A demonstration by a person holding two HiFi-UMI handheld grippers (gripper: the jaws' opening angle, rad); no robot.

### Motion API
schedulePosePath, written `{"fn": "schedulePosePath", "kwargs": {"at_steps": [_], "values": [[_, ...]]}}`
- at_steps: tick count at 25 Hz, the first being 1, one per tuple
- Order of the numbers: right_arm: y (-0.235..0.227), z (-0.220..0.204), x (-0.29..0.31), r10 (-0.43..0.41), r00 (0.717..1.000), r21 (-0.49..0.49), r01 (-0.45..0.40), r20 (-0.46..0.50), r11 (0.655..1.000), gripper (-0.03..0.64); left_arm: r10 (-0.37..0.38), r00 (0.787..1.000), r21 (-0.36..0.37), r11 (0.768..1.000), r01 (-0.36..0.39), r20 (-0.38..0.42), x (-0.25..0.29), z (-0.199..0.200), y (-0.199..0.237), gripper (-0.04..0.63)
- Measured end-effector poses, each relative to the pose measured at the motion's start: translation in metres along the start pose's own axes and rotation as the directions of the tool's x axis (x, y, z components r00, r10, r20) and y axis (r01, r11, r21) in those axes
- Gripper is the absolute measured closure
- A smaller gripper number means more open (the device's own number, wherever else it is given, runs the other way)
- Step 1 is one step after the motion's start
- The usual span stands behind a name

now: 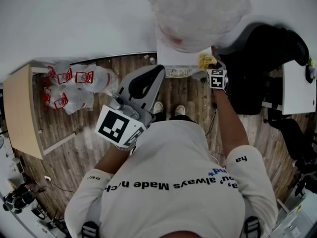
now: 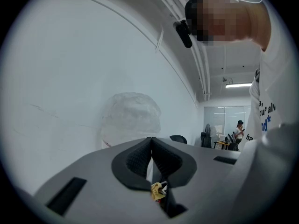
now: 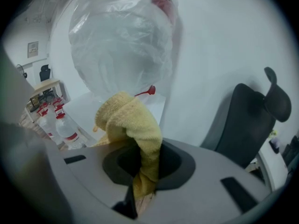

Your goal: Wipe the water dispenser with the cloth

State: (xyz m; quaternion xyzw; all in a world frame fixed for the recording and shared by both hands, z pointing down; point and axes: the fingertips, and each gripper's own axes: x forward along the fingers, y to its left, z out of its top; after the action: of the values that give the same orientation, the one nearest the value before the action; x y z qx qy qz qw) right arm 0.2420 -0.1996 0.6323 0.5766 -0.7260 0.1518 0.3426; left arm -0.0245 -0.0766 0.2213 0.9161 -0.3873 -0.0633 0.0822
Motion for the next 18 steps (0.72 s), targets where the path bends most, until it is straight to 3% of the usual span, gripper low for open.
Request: {"fn": "schedulePosePath", "kwargs": {"at_steps": [6, 15, 18], "values": [[0.001, -0.002, -0.005, -0.052, 0.998, -0.012, 0.052, 0.031, 0.999, 0.561, 0.013, 1.000, 0.003, 1.000, -0.013, 0.006, 0.000, 0.002, 0.004, 0.576], [-0.006, -0.007, 0.000, -0.013, 0.999, 0.042, 0.015, -0.048, 0.999, 0.555, 0.019, 1.000, 0.004, 1.000, -0.019, 0.013, -0.004, 0.003, 0.004, 0.576], [0.006, 0.009, -0.012, -0.001, 1.000, 0.041, 0.001, 0.001, 0.999, 0.555, 0.025, 1.000, 0.005, 1.000, -0.025, 0.014, -0.007, 0.004, 0.006, 0.575]]}}
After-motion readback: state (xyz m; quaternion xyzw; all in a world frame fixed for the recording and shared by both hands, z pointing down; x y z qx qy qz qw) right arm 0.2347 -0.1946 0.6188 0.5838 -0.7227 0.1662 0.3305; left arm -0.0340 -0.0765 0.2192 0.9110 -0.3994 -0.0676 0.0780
